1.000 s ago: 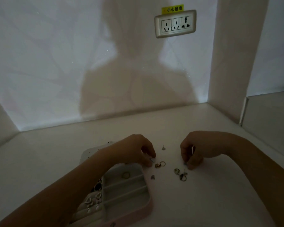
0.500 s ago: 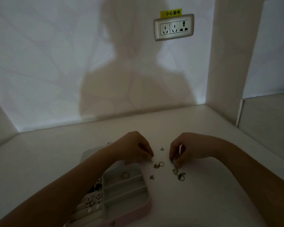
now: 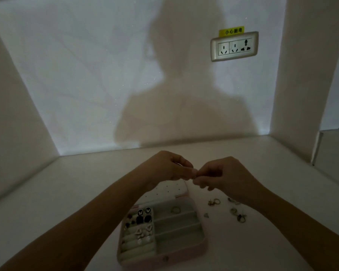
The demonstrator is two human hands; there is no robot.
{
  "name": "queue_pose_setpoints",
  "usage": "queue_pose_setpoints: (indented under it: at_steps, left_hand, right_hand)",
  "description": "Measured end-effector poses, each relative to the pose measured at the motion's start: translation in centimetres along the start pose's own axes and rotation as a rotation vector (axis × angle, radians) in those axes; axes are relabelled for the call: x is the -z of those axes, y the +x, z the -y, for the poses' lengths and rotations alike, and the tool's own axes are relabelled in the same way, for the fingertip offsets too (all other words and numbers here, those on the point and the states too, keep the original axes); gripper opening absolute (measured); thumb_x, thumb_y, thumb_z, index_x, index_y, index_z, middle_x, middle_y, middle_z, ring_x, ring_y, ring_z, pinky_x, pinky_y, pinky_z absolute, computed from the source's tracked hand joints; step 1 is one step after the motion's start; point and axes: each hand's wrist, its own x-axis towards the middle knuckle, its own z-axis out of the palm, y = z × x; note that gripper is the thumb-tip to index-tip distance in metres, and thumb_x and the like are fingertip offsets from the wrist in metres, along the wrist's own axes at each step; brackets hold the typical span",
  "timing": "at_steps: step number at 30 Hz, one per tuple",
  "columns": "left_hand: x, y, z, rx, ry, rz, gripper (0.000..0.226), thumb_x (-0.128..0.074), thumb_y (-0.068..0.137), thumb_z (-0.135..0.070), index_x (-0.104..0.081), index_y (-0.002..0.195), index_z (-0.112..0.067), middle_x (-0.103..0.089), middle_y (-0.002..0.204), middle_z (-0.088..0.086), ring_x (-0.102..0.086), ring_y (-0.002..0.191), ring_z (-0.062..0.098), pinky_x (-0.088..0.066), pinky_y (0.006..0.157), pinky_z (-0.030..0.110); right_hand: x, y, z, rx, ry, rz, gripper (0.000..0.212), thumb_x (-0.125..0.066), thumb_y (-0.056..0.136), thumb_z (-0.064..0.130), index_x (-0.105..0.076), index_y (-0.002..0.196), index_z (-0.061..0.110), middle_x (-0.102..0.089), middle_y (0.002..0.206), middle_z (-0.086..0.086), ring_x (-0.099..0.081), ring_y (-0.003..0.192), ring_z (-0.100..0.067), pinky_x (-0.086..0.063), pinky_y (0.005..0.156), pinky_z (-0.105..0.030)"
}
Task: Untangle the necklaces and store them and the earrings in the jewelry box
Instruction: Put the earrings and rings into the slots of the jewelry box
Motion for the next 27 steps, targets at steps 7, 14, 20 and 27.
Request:
queue_pose_setpoints:
  at_steps: [7,14,20,27]
  left_hand:
    - [1.3,-3.5,0.7,-0.097,0.095,-0.065,0.007,-0.07,0.08,-0.024,-0.071,0.086,-0.021,-0.072,0.082,-0.007,-0.067,0.078,0.002,-0.048,0.073,0.014]
    - [3.0,-6.7,1.9,-0.213,0.114,-0.164,0.008,-0.076,0.074,-0.017,-0.074,0.08,-0.022,-0.074,0.077,-0.004,-0.069,0.072,0.005,-0.052,0.072,0.012]
    - [3.4,-9.3,2.6,-0.315,0.22,-0.358,0.008,-0.076,0.075,-0.021,-0.076,0.082,-0.023,-0.072,0.073,-0.013,-0.066,0.07,-0.003,-0.048,0.068,0.007]
    - [4.3,-11.5,4.0,-0.32,0.253,-0.438,0.008,-0.078,0.072,-0.019,-0.075,0.077,-0.026,-0.071,0.071,-0.017,-0.065,0.071,-0.005,-0.044,0.067,0.003]
  right_hand:
    - [-2.3,-0.2,2.0,0.051,-0.032,0.006,0.011,-0.072,0.079,0.028,-0.069,0.07,0.033,-0.069,0.065,0.009,-0.063,0.056,-0.004,-0.049,0.054,-0.012]
    - [-4.7,-0.5,4.2,0.124,-0.015,-0.019,0.003,-0.074,0.077,0.027,-0.073,0.075,0.027,-0.067,0.06,0.014,-0.061,0.052,-0.003,-0.046,0.053,-0.011]
    - [-6.1,-0.2,5.9,0.168,-0.046,-0.037,0.003,-0.072,0.081,0.022,-0.074,0.08,0.024,-0.061,0.056,0.026,-0.06,0.05,0.0,-0.043,0.052,-0.009]
    - [-7.9,0.0,6.7,0.231,-0.095,0.041,0.012,-0.067,0.085,0.017,-0.074,0.092,0.022,-0.063,0.064,0.027,-0.061,0.06,0.003,-0.044,0.058,-0.009]
